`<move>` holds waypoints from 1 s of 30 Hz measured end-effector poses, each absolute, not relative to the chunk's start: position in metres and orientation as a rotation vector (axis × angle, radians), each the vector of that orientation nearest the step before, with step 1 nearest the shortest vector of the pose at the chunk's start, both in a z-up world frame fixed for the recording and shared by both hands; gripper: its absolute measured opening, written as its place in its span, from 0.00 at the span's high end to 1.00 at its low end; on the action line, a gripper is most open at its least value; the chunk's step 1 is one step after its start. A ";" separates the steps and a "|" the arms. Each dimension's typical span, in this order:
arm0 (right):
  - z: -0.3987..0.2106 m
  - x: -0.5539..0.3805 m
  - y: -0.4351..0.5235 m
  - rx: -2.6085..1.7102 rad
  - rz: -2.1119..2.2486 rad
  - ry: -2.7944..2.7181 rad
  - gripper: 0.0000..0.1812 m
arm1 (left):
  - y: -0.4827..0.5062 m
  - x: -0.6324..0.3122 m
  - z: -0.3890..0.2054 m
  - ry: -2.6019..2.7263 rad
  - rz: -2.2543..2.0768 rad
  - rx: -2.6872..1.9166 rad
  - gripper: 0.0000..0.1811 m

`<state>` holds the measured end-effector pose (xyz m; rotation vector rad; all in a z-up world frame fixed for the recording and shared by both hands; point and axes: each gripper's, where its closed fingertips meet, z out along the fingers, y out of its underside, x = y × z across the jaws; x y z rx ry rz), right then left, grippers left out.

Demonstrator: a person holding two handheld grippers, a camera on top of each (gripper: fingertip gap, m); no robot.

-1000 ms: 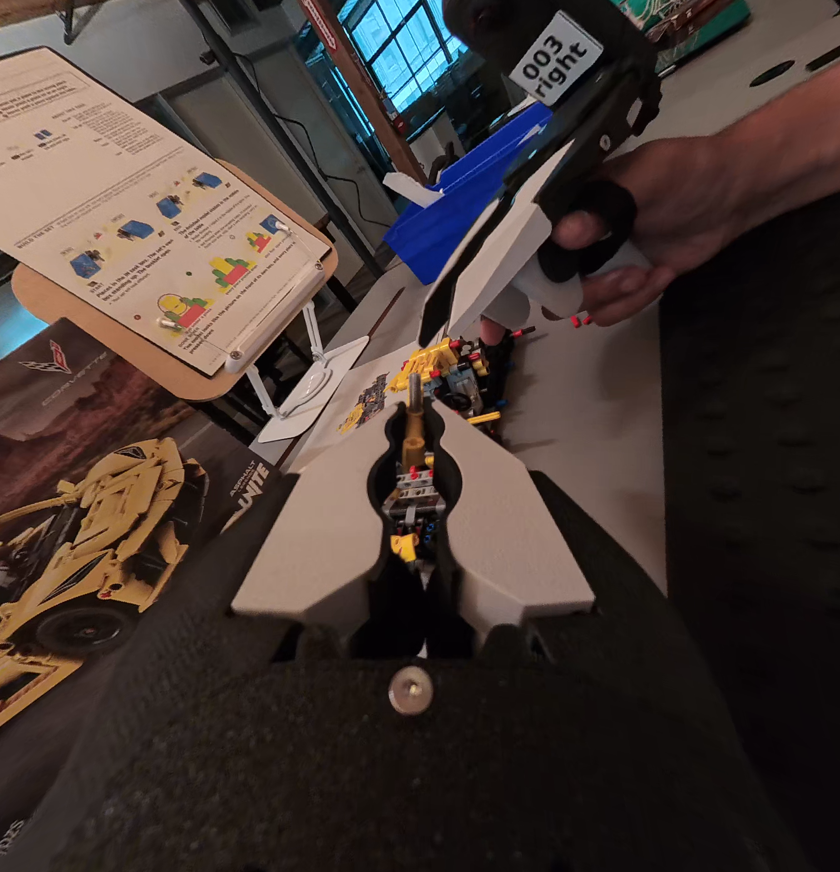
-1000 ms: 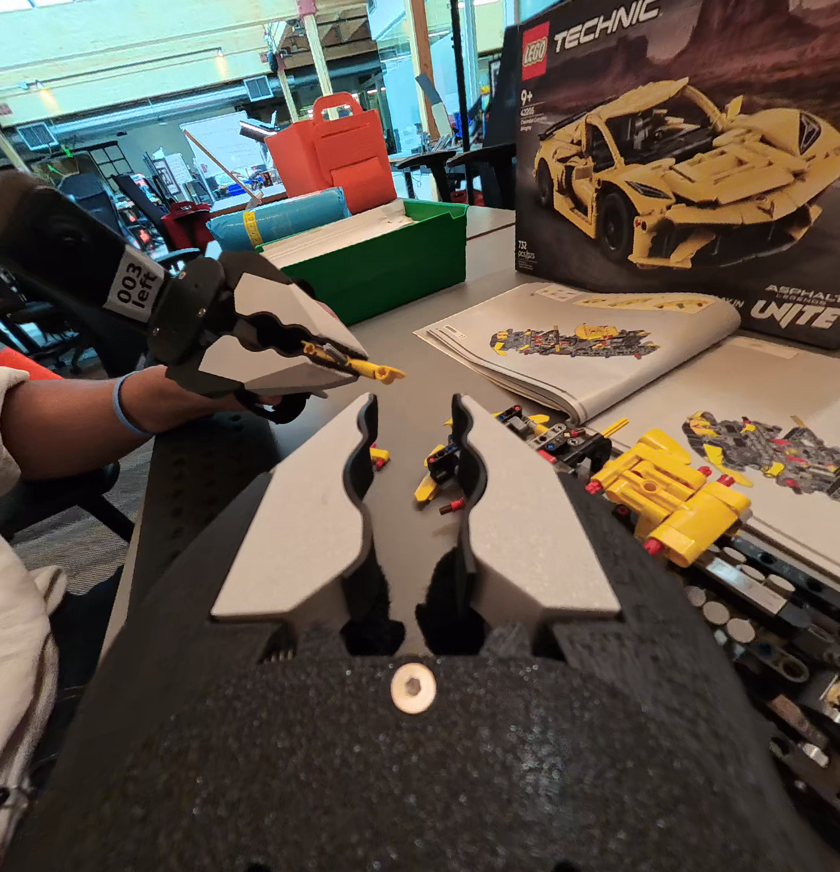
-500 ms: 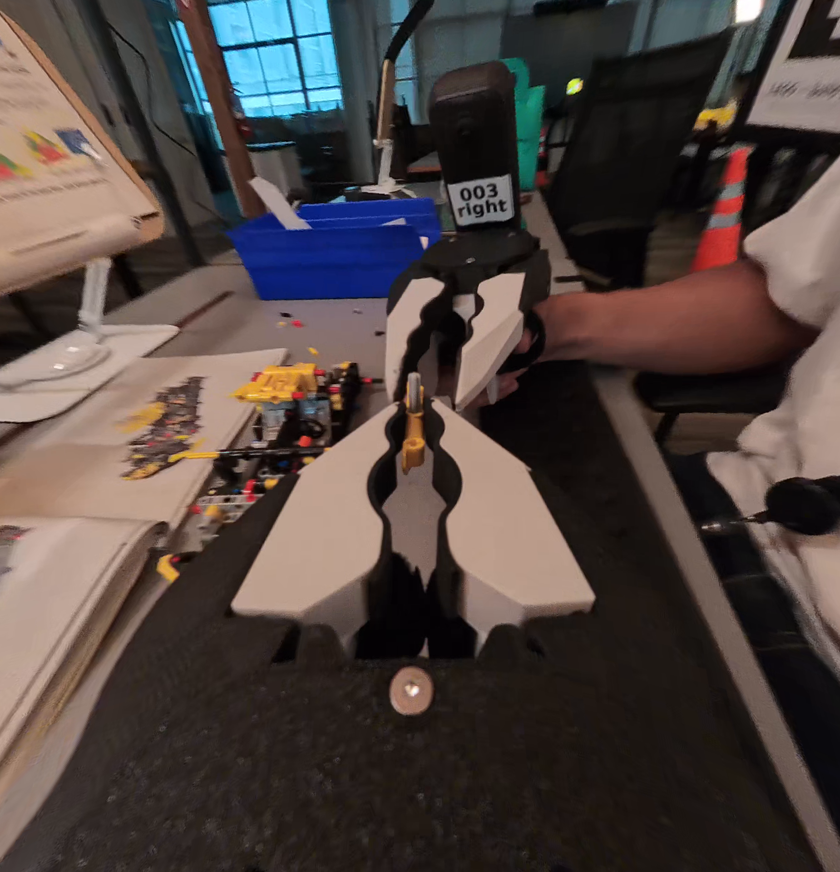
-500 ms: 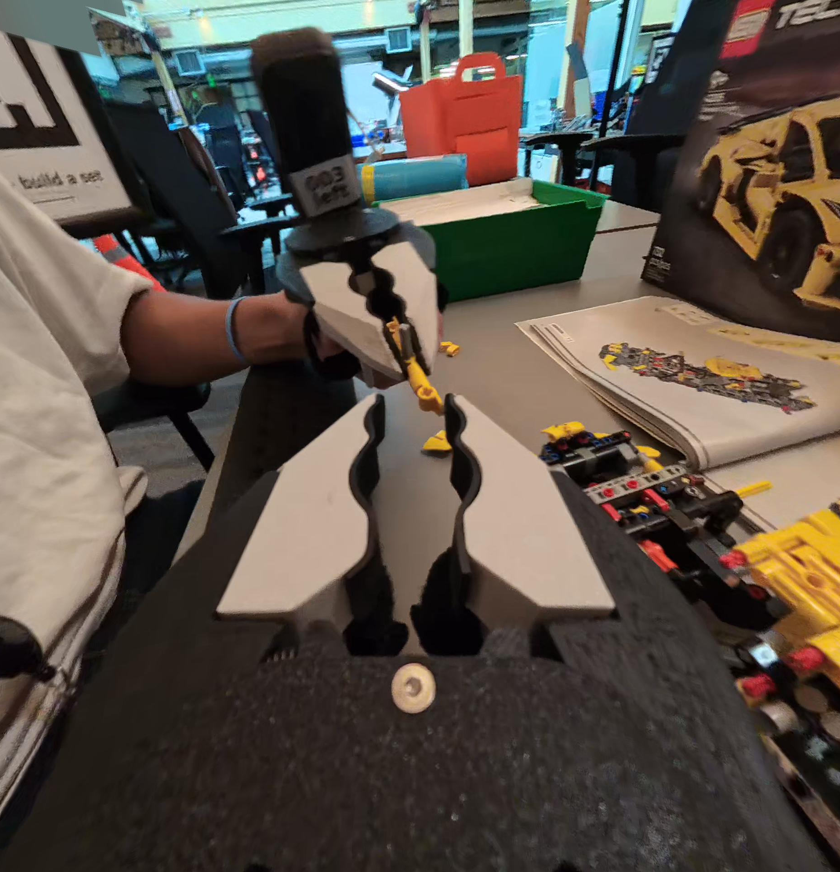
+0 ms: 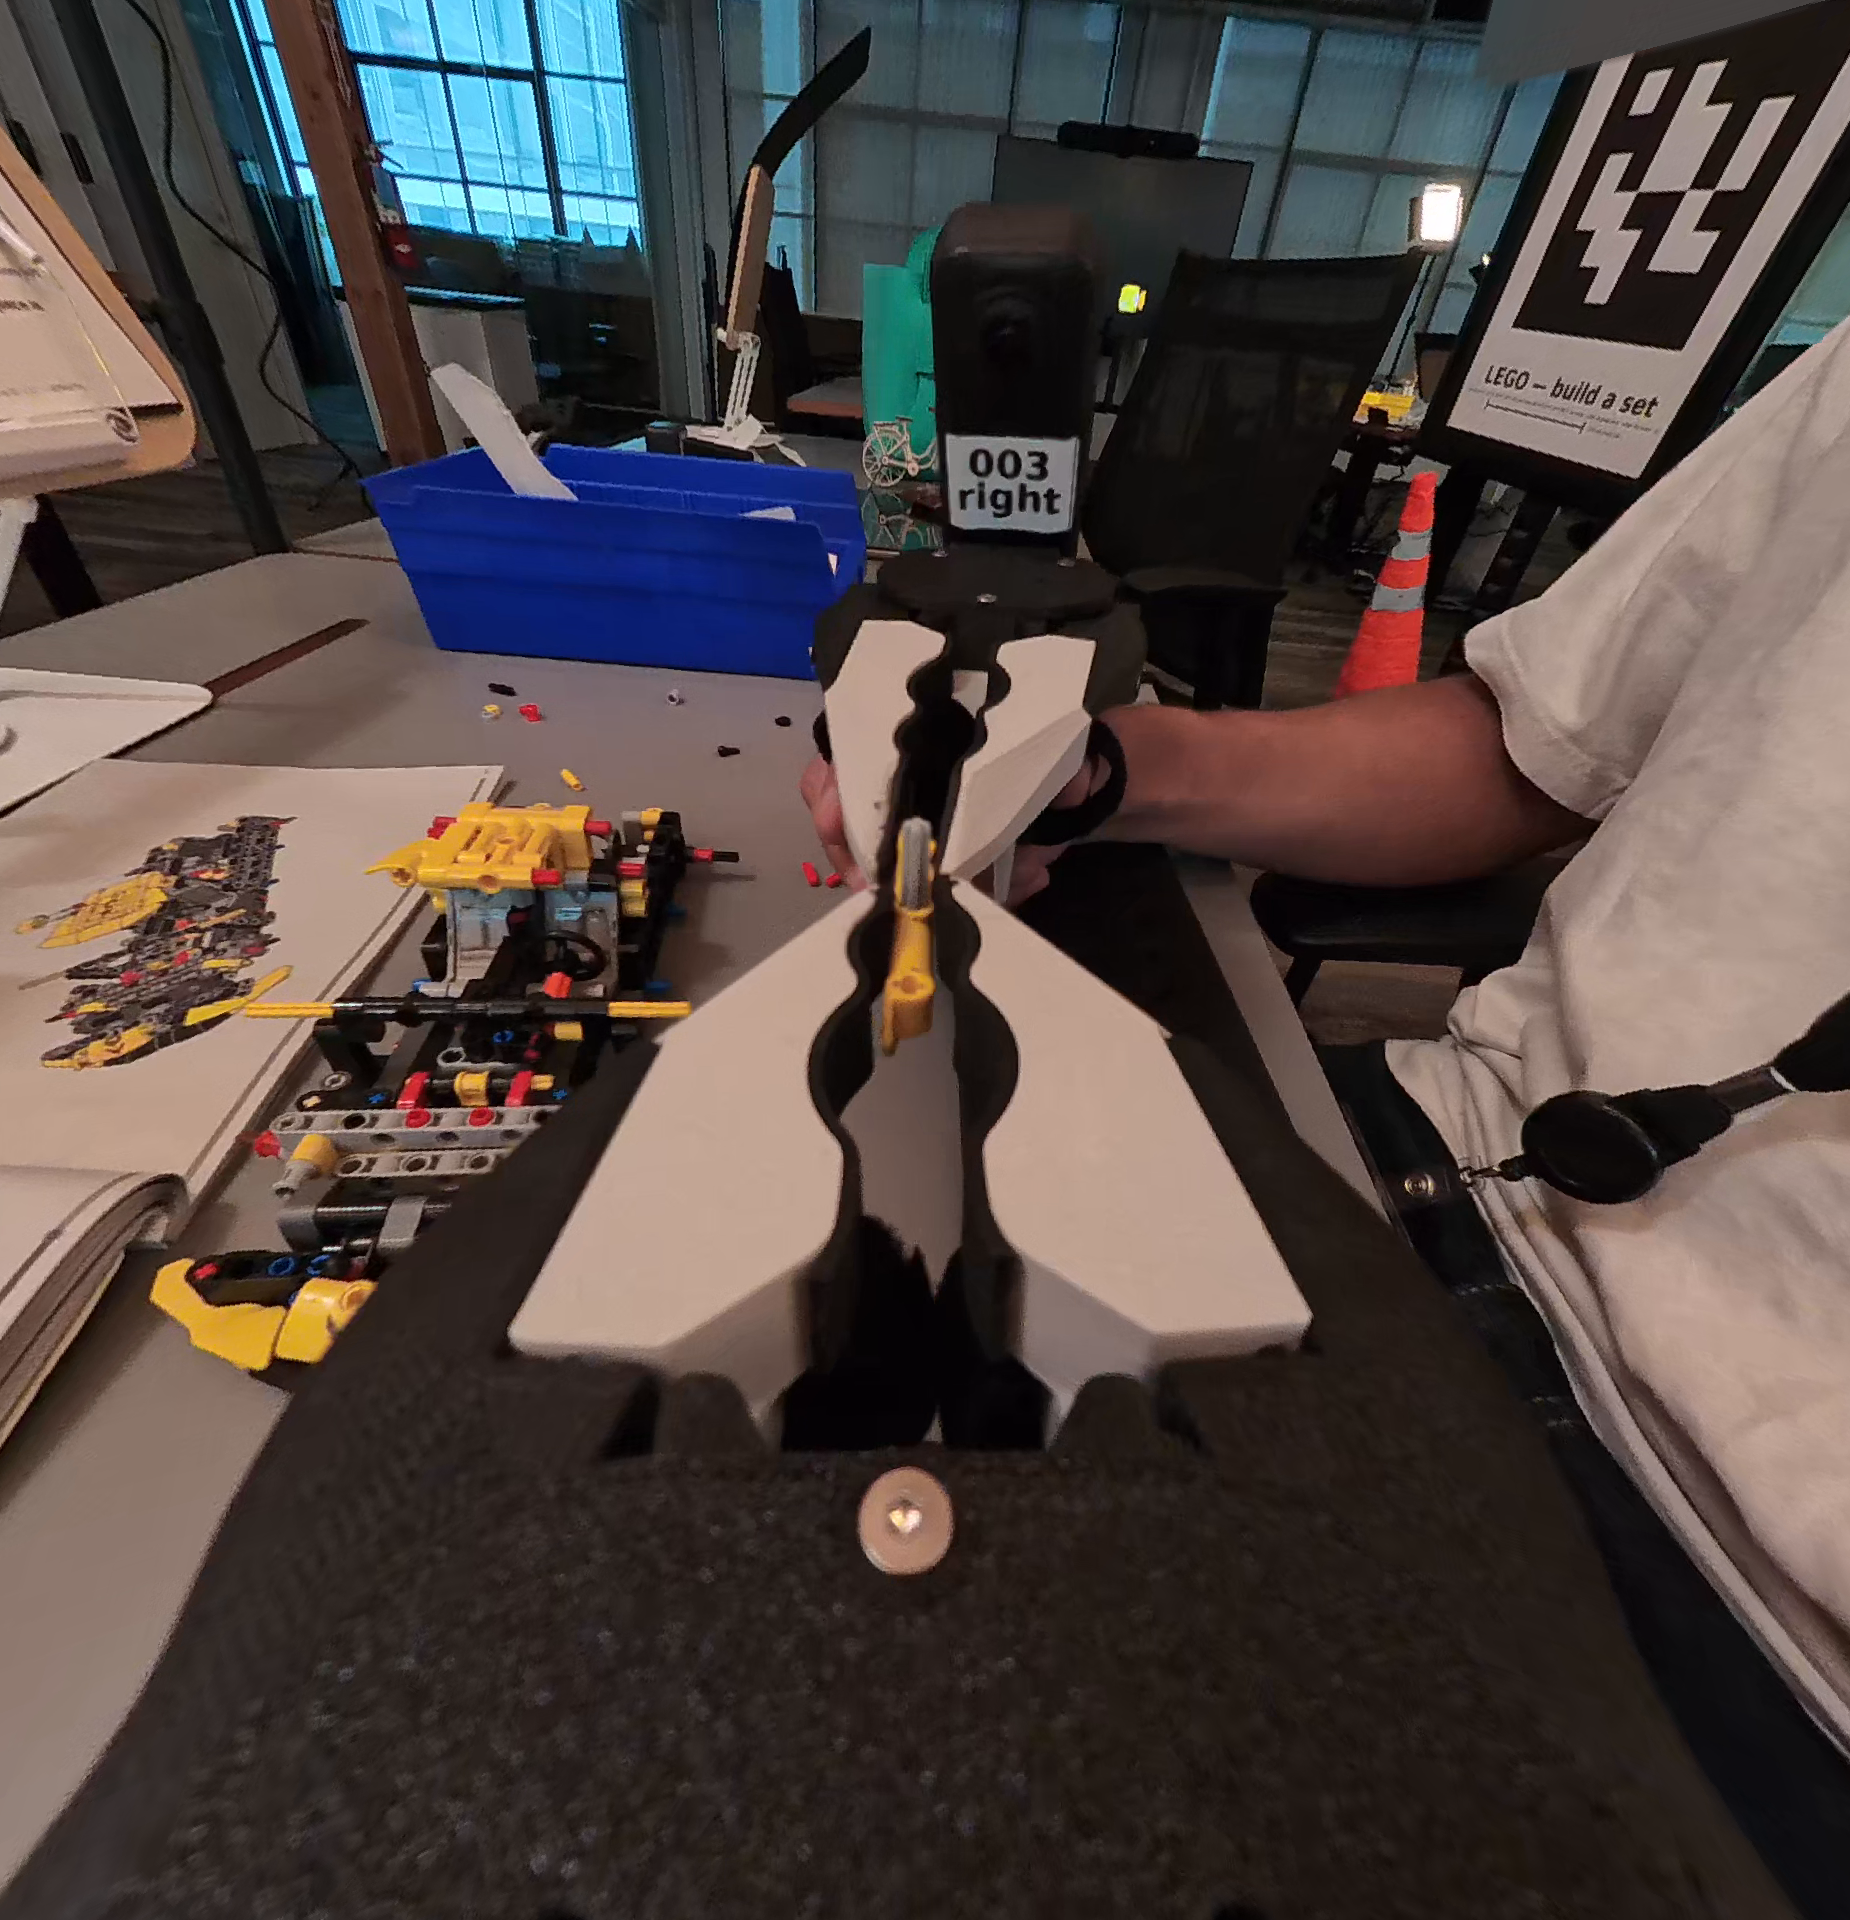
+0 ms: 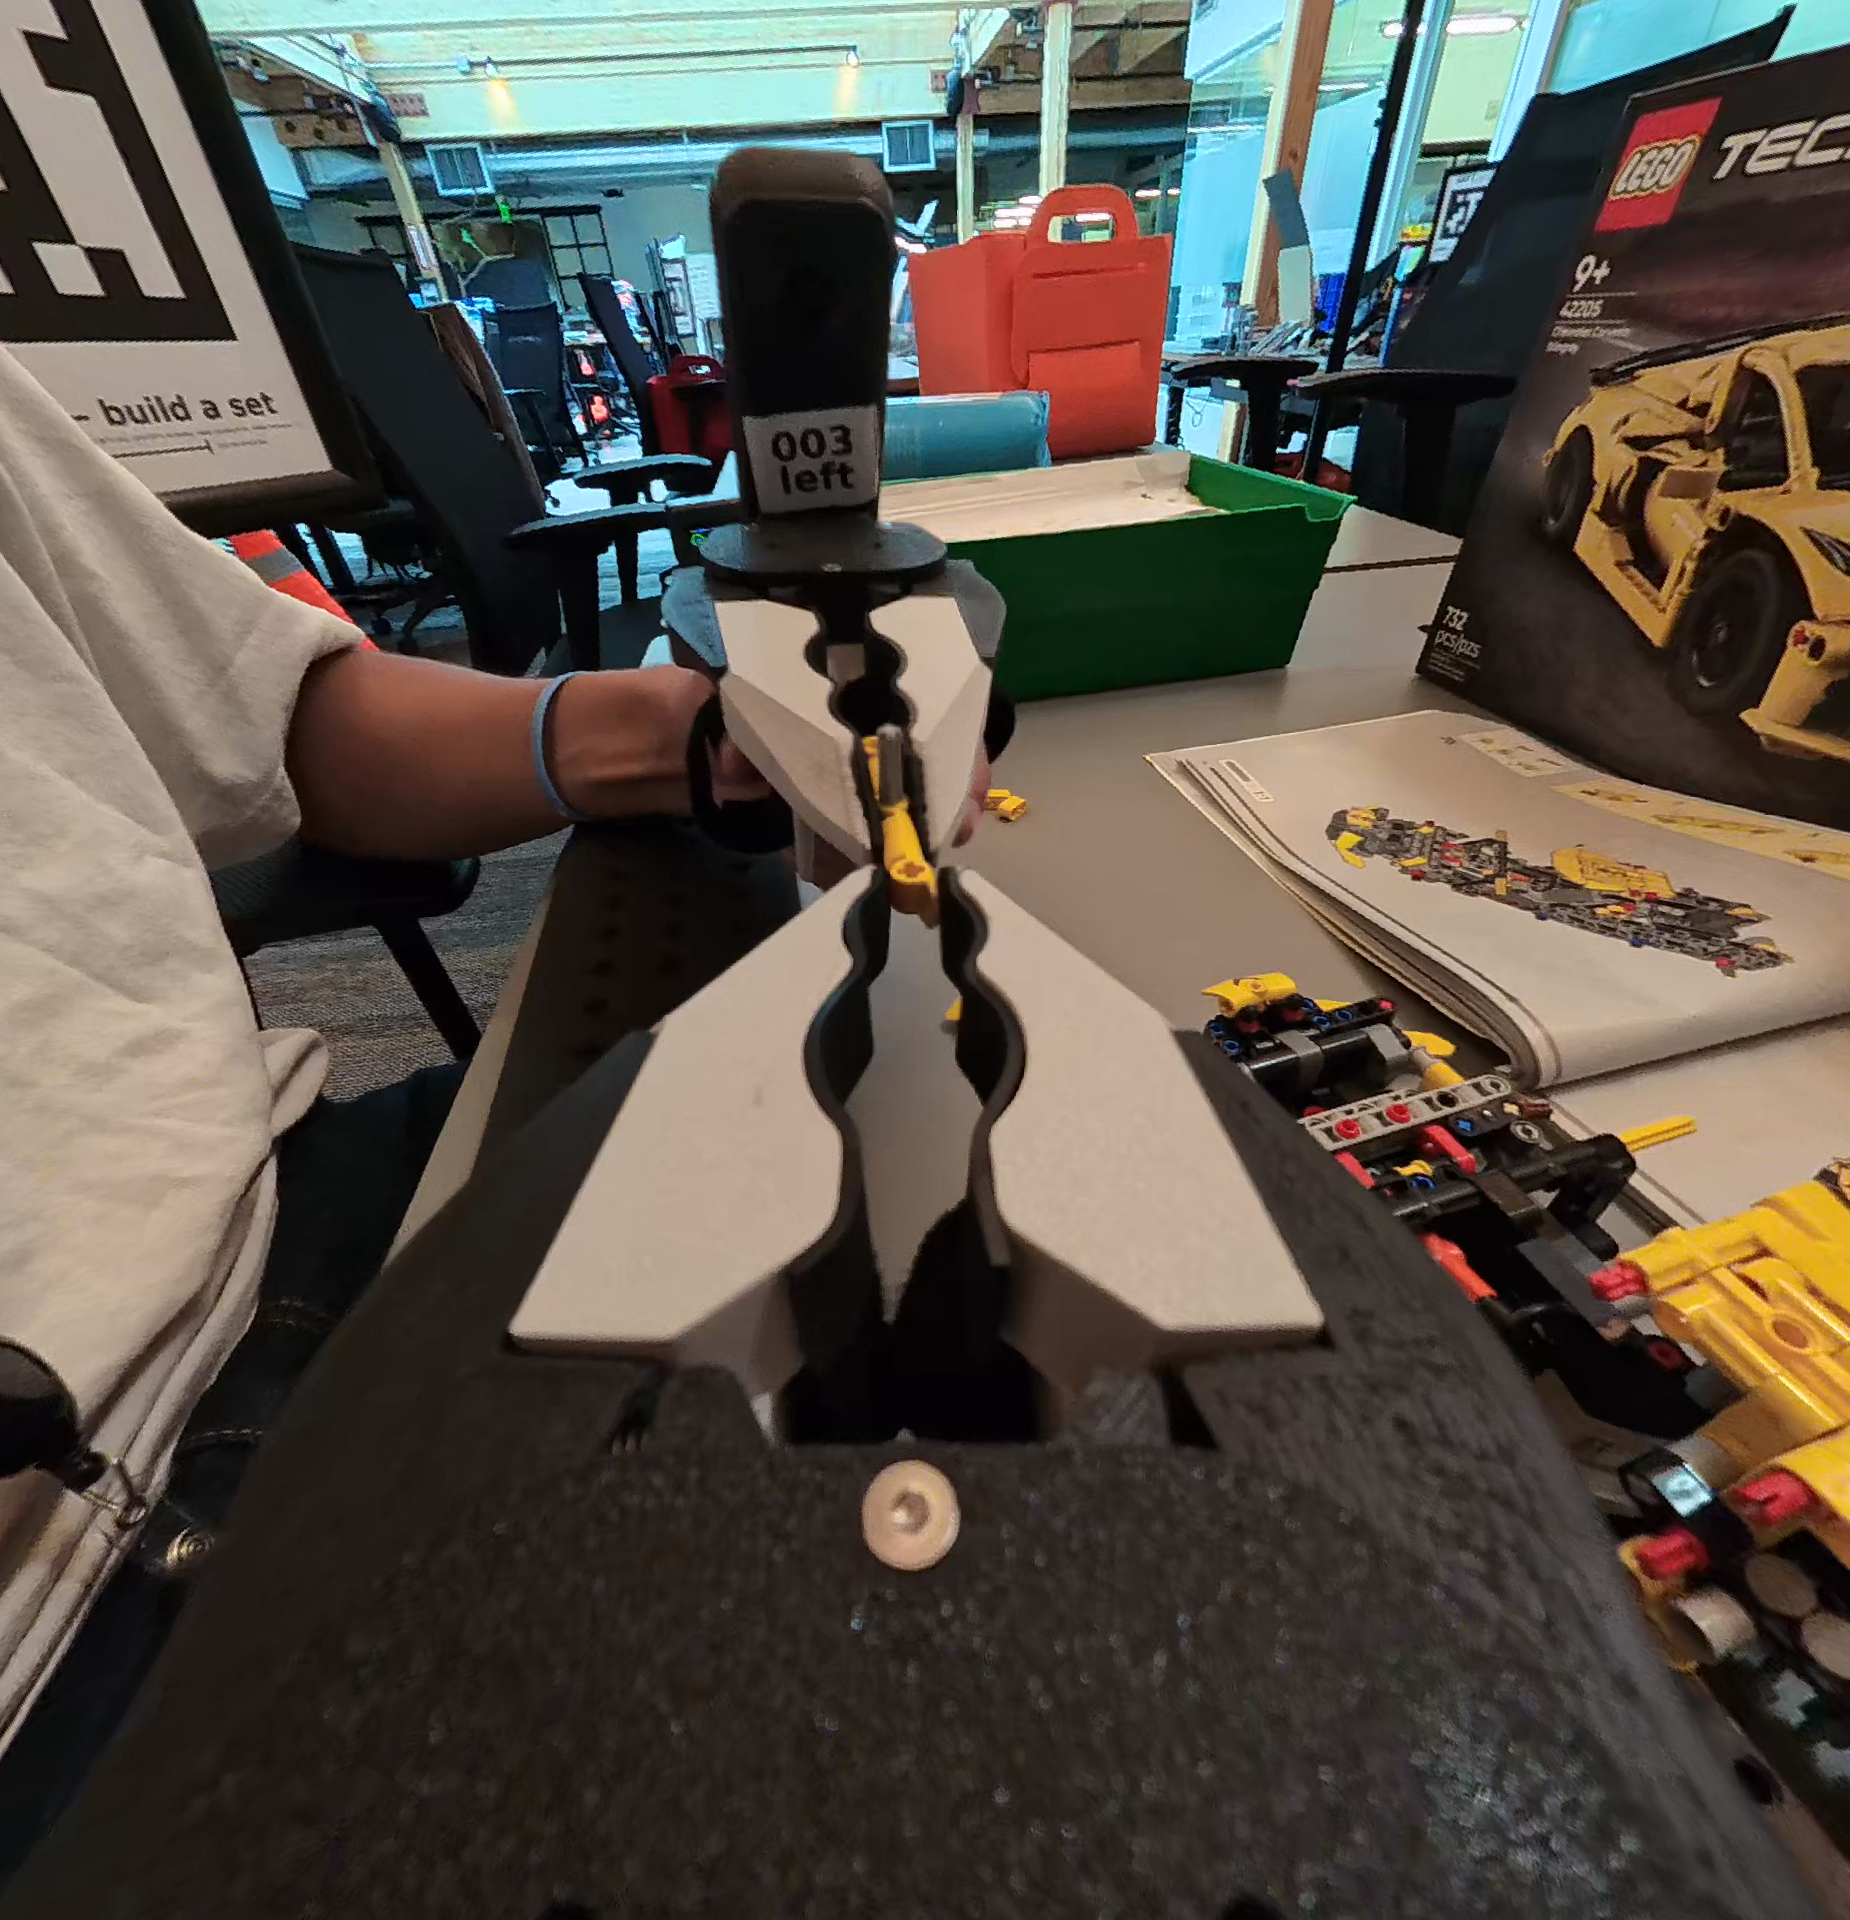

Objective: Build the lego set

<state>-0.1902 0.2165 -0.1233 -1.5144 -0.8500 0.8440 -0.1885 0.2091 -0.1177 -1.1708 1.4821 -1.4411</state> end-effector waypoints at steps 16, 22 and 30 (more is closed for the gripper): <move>-0.107 -0.196 0.208 -1.443 1.023 -0.823 0.97 | 0.199 -0.189 -0.106 1.458 -1.515 -1.100 0.95; -0.106 -0.197 0.208 -1.447 1.077 -0.796 0.97 | 0.199 -0.190 -0.103 1.448 -1.526 -1.087 0.96; -0.113 -0.191 0.213 -1.547 1.214 -0.721 0.90 | 0.210 -0.182 -0.116 1.506 -1.050 -0.951 0.96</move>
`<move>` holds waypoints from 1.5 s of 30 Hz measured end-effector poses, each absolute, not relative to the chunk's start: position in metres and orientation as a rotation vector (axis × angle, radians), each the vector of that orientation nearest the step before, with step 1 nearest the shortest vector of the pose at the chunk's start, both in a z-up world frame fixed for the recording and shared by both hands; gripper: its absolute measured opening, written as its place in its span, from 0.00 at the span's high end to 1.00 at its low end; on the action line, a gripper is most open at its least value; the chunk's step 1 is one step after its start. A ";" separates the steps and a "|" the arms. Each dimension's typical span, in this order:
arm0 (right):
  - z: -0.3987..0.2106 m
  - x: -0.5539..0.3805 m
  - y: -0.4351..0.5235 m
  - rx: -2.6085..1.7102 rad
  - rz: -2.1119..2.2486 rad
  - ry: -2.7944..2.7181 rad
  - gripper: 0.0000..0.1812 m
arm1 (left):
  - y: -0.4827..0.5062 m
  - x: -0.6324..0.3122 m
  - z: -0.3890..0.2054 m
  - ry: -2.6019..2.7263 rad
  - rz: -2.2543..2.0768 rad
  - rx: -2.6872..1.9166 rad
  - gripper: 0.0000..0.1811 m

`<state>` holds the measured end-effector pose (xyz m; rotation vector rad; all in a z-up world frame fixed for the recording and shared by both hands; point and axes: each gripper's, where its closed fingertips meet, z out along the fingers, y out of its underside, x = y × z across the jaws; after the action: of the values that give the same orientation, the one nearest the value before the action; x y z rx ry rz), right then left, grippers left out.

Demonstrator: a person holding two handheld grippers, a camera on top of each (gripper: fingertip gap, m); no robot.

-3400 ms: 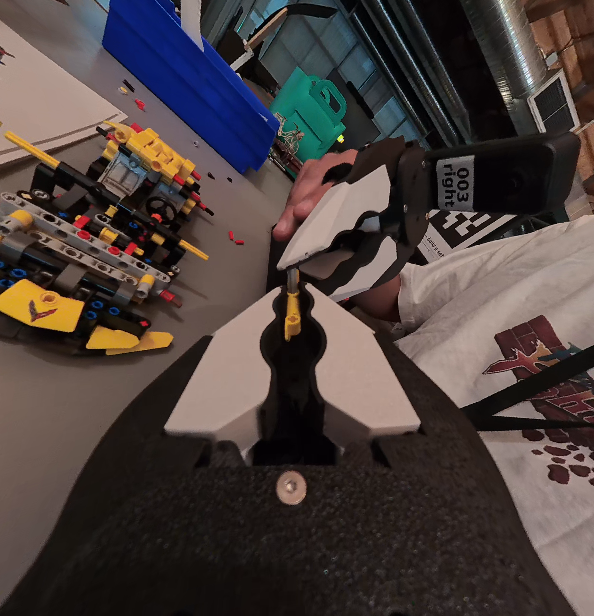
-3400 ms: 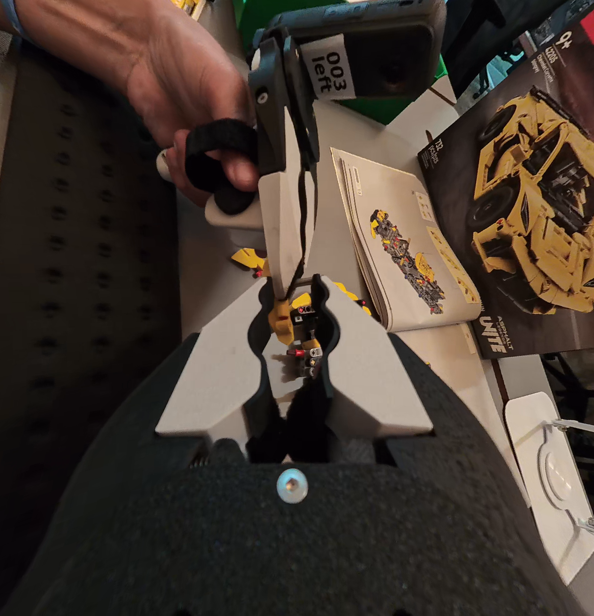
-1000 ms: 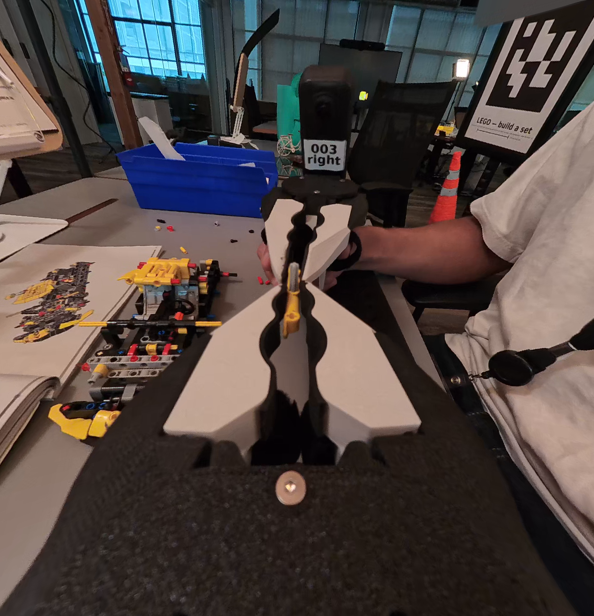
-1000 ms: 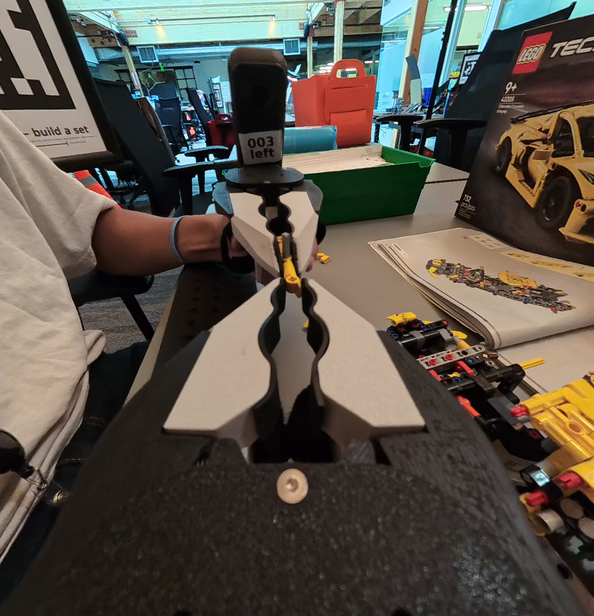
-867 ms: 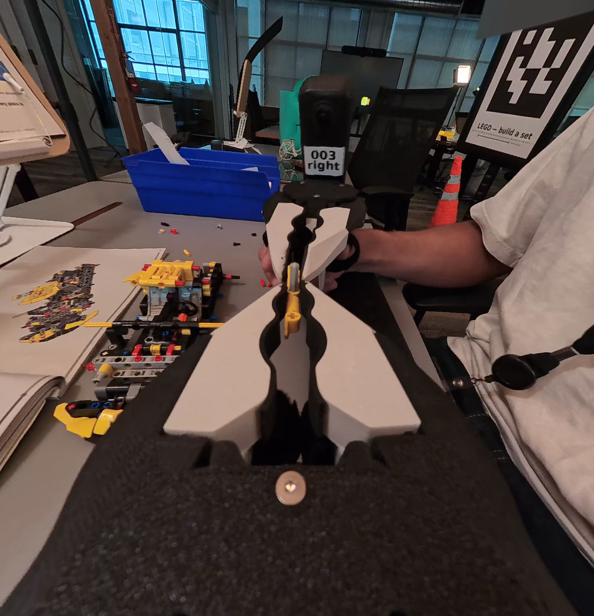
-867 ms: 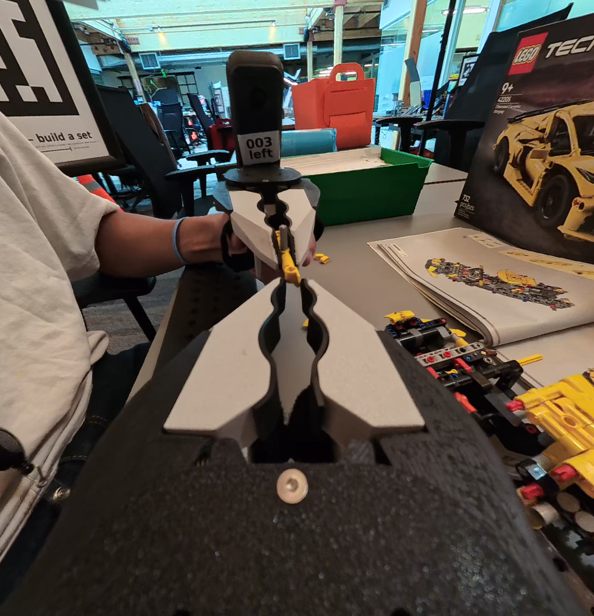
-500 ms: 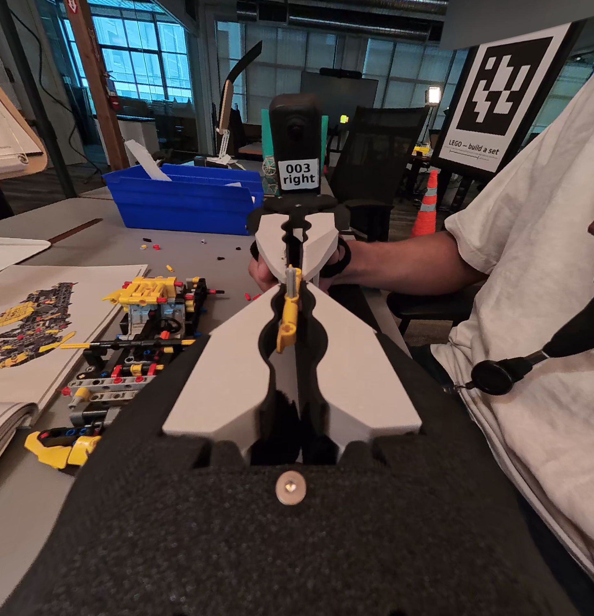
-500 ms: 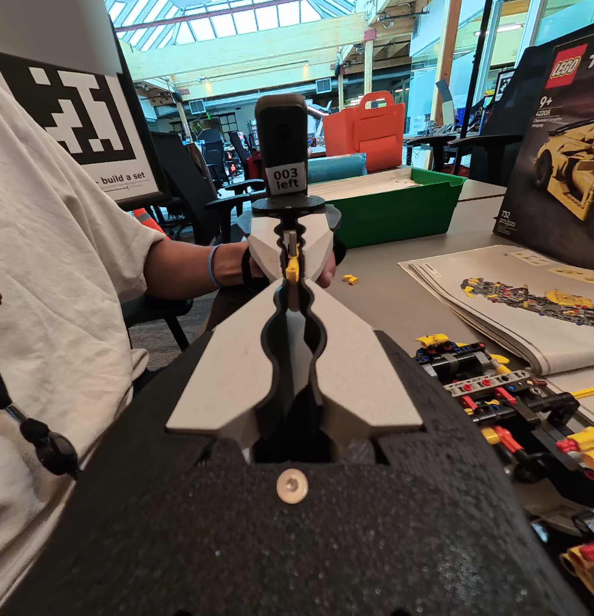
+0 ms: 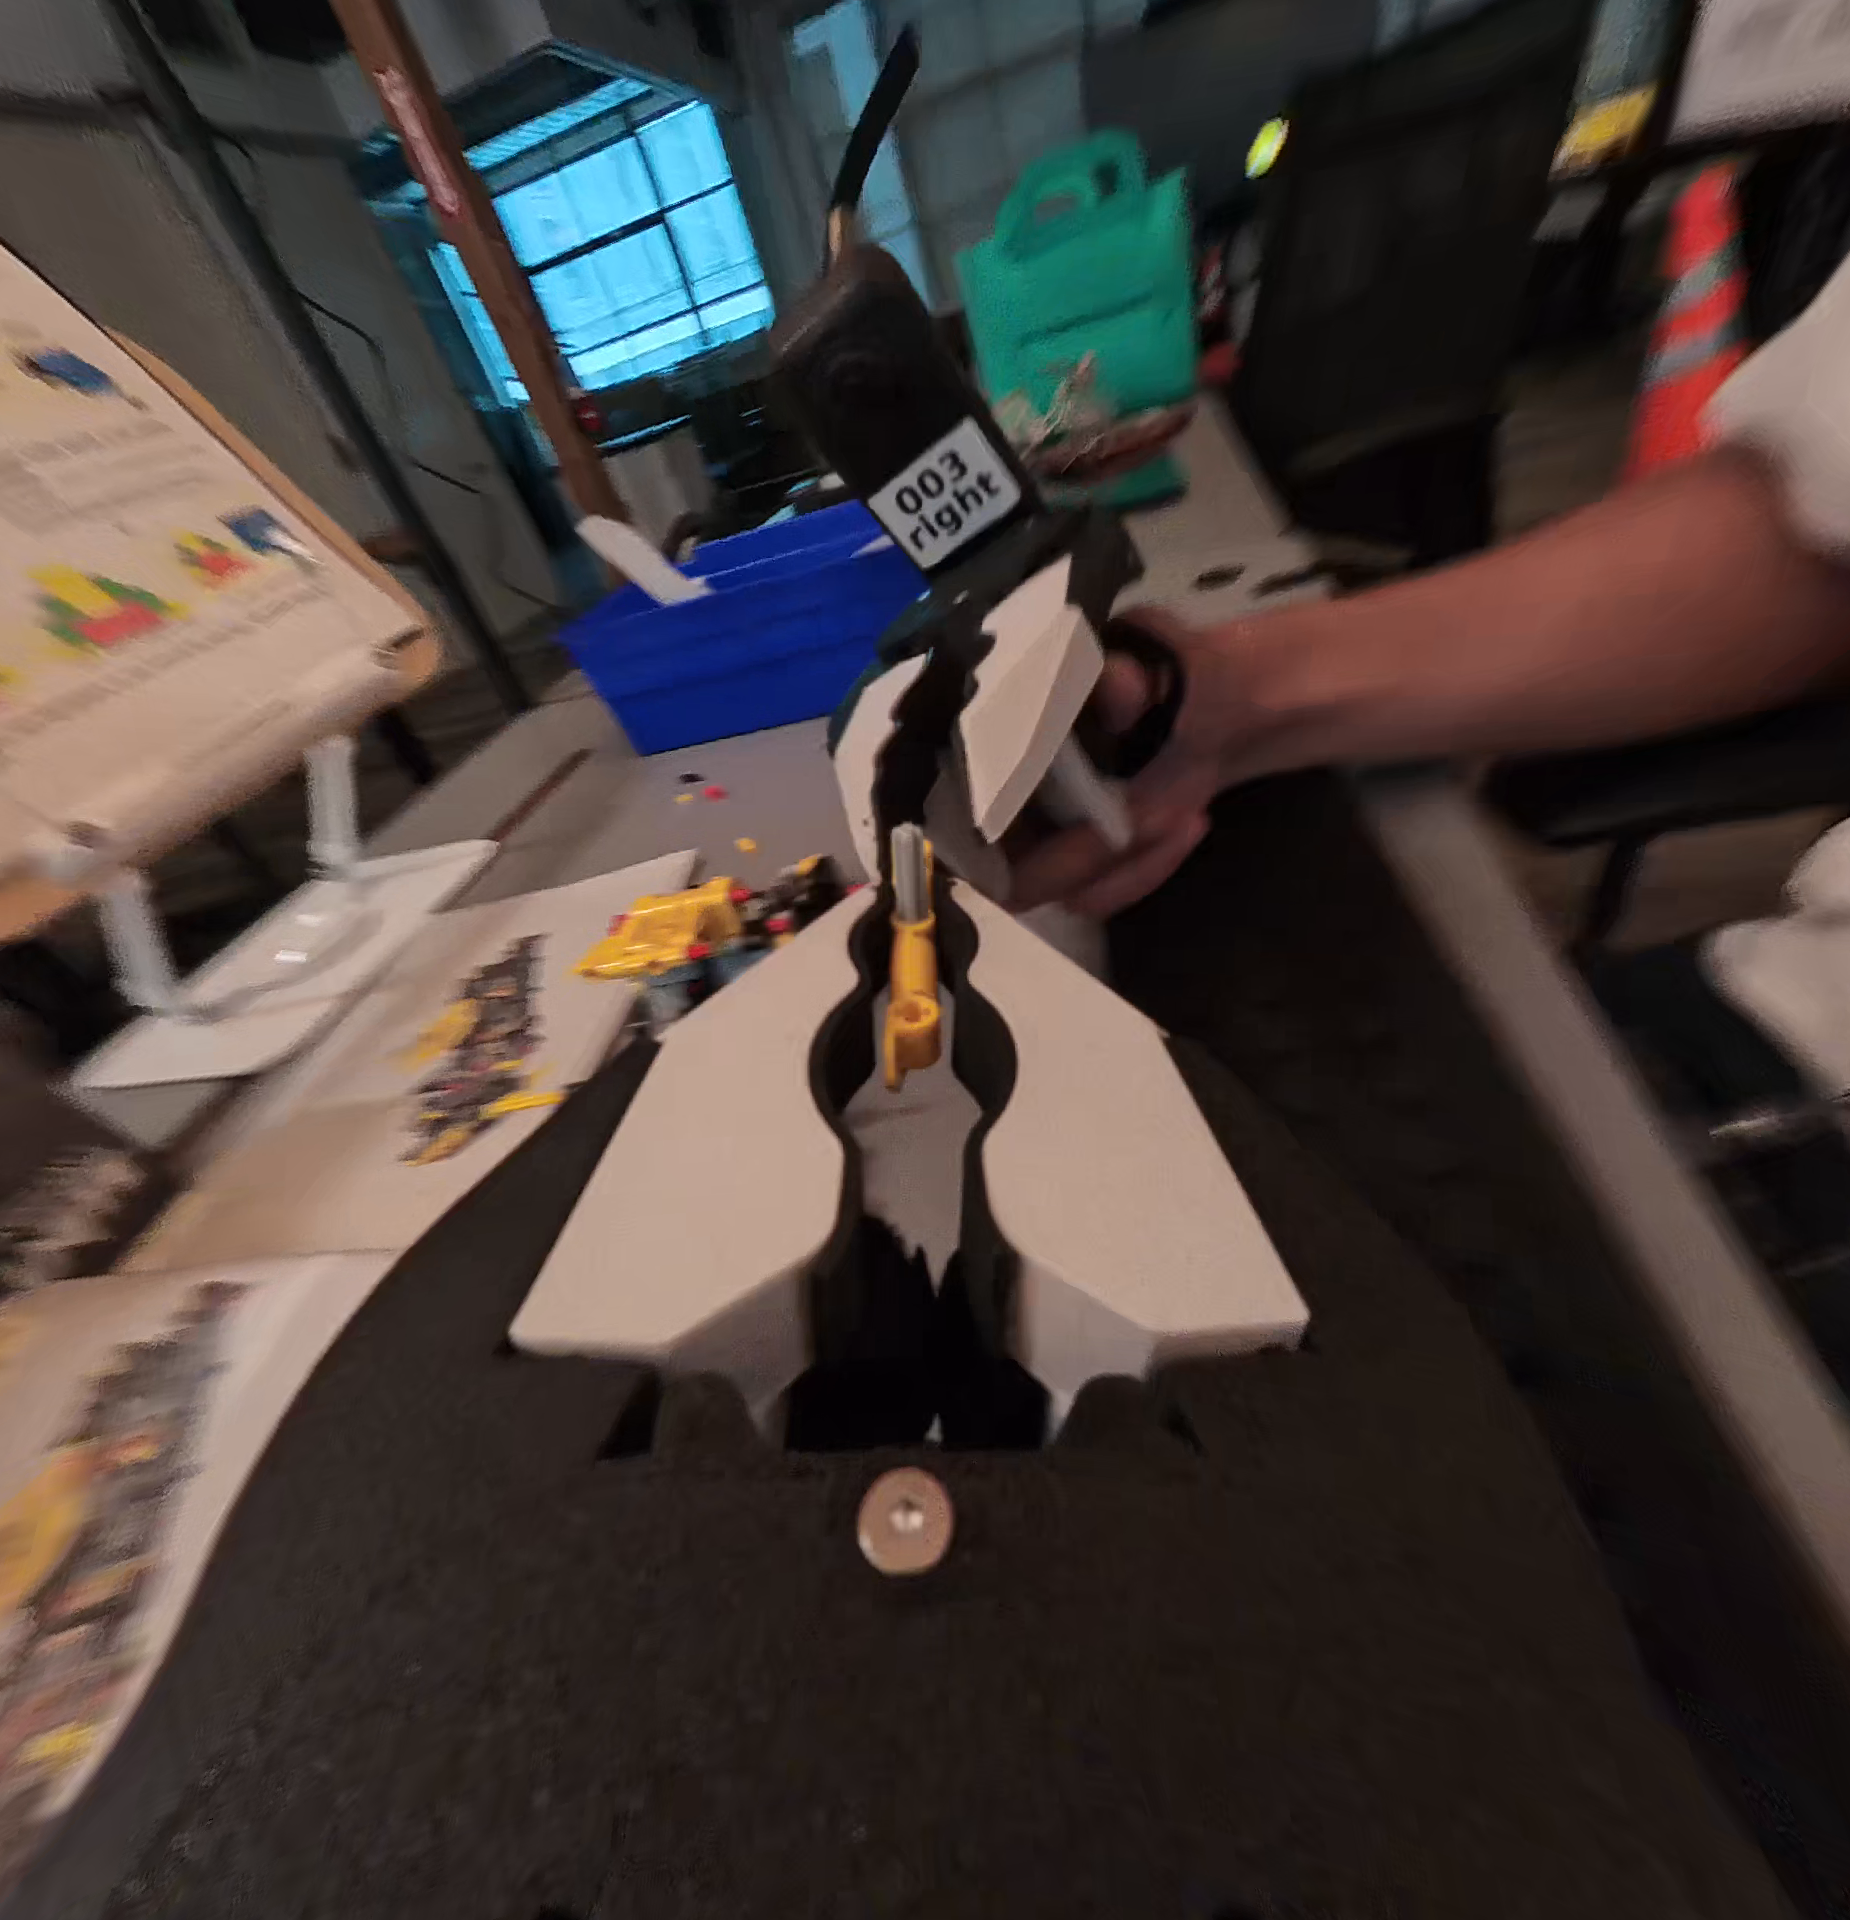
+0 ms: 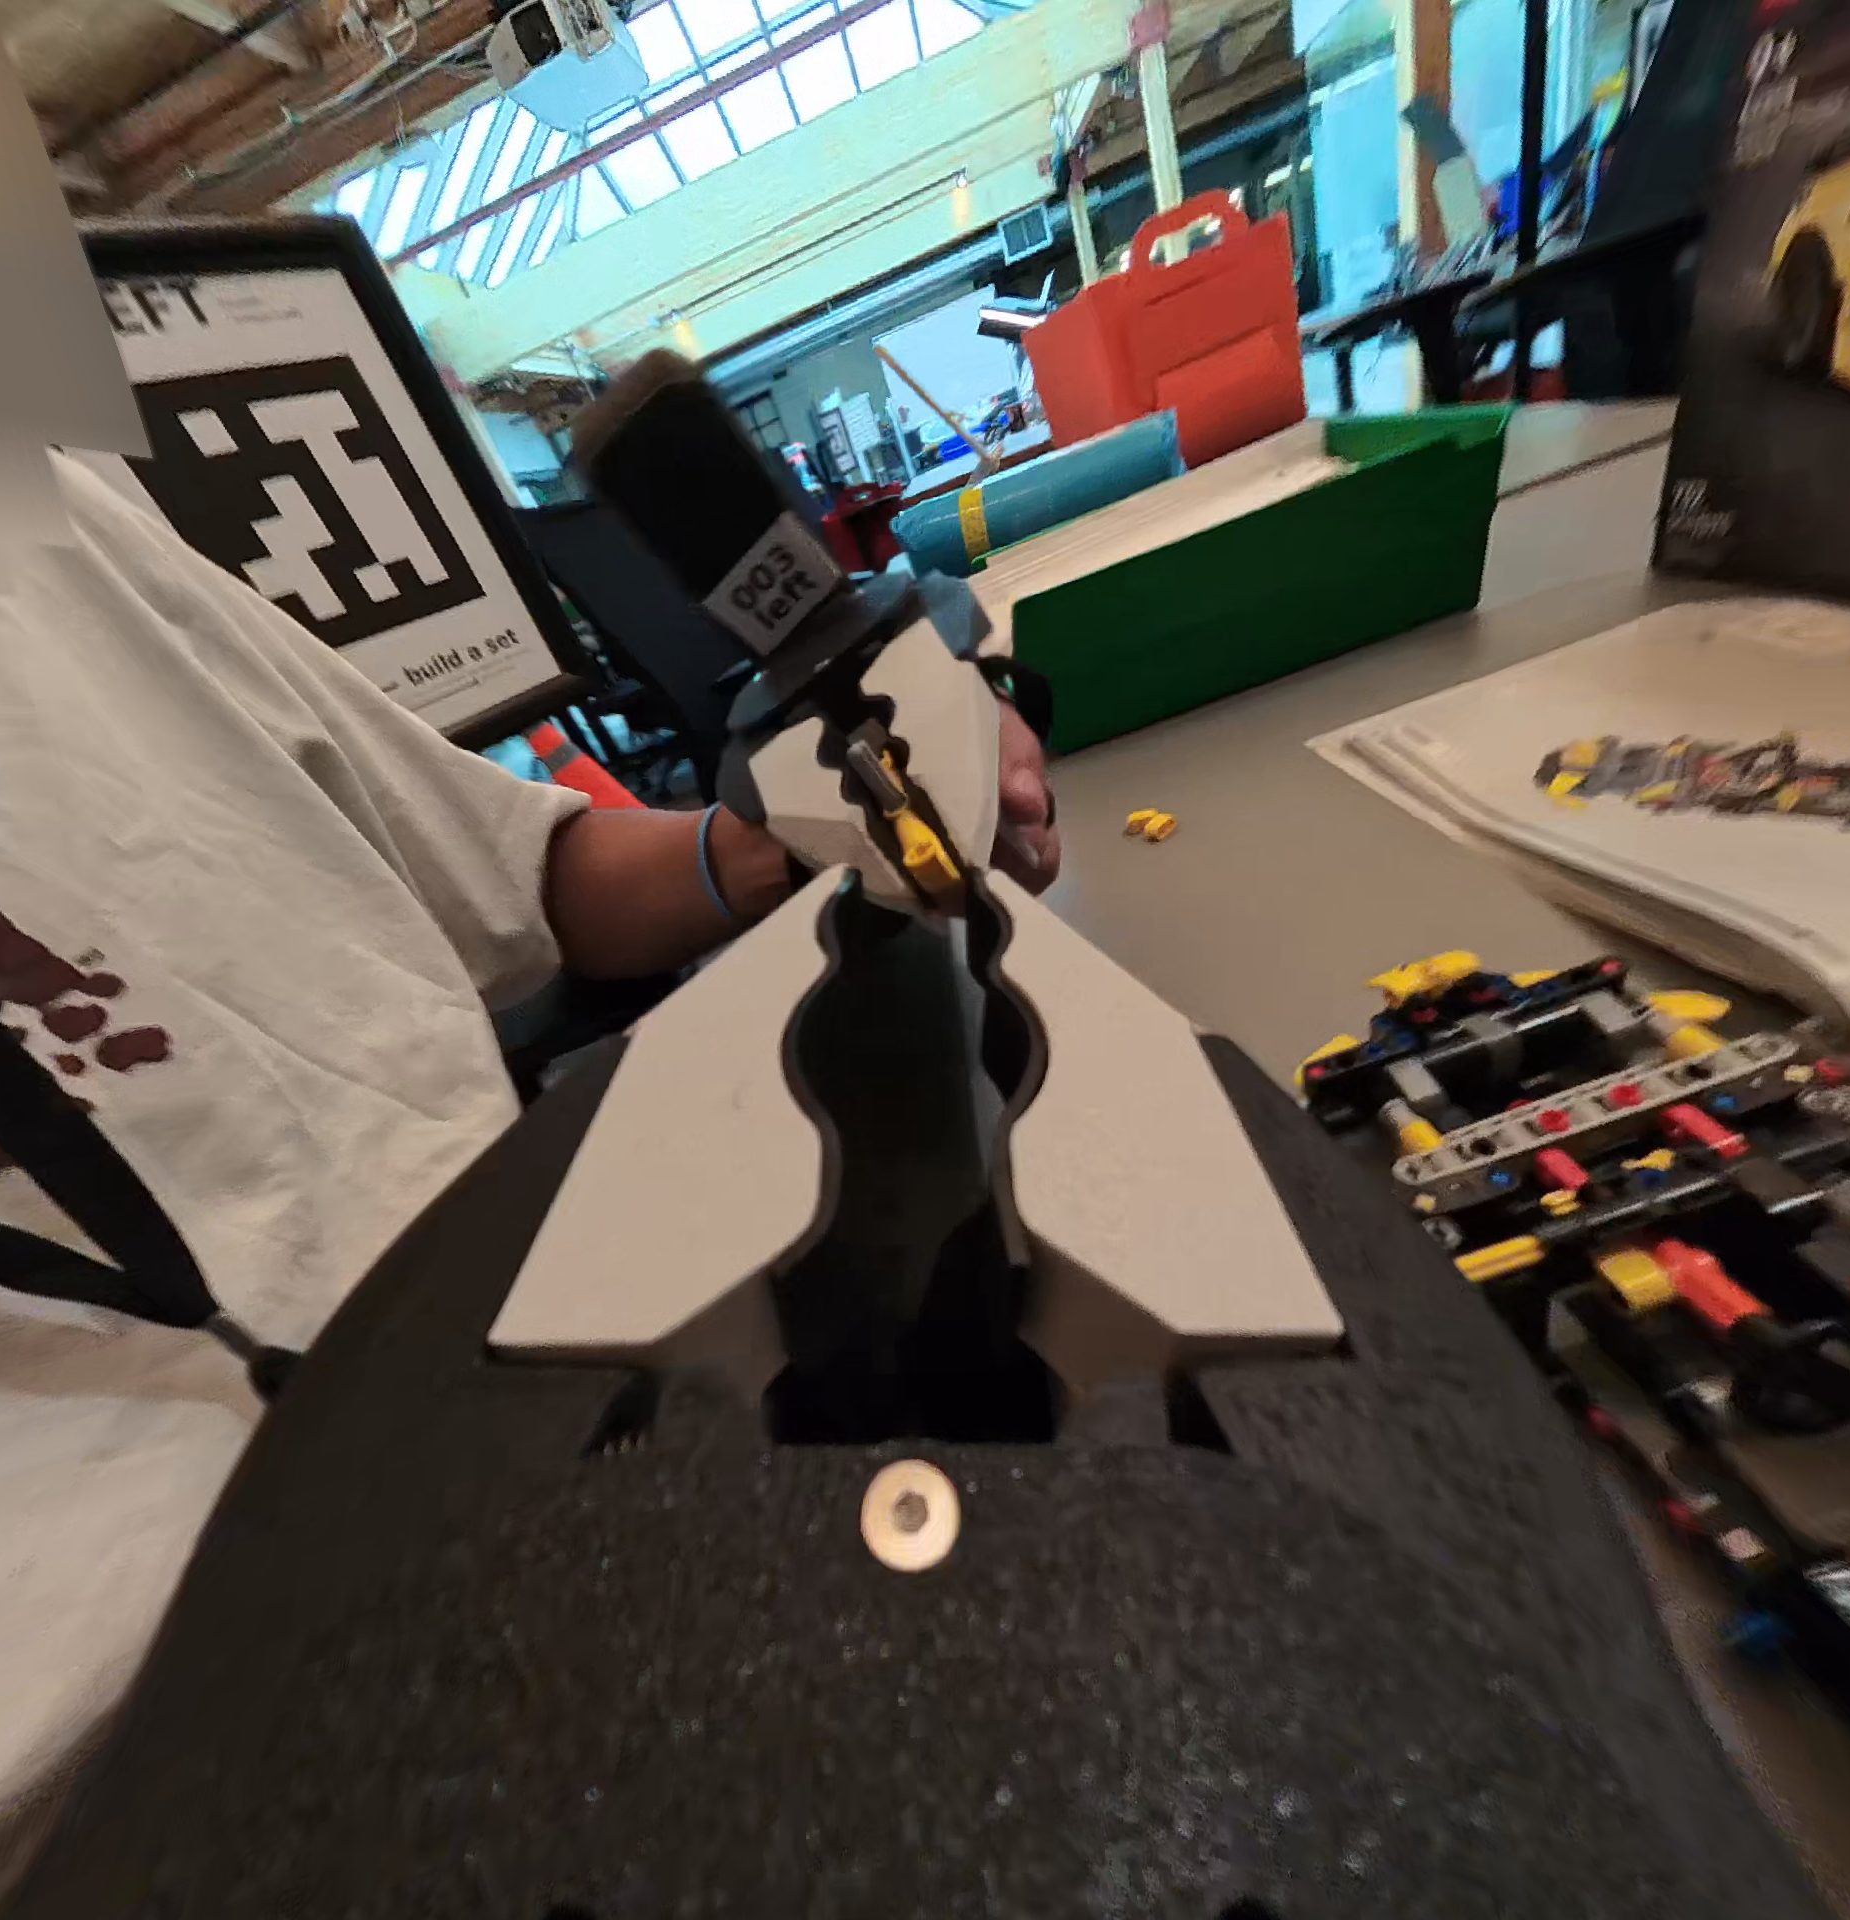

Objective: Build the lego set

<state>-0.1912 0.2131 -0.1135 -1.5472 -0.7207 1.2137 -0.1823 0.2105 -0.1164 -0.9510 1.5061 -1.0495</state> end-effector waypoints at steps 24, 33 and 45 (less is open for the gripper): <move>-0.108 -0.194 0.201 -1.605 1.773 -0.587 0.94 | 0.196 -0.174 -0.108 1.494 -0.695 -0.703 0.95; -0.108 -0.189 0.206 -1.596 1.736 -0.568 0.95 | 0.203 -0.175 -0.108 1.473 -0.703 -0.754 0.96; -0.113 -0.188 0.210 -1.630 1.730 -0.540 0.98 | 0.205 -0.173 -0.113 1.490 -0.639 -0.741 0.96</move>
<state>-0.1878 0.2097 -0.1133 -1.6298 -0.5398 1.7296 -0.1734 0.2050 -0.1131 -0.7412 1.4900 -0.6387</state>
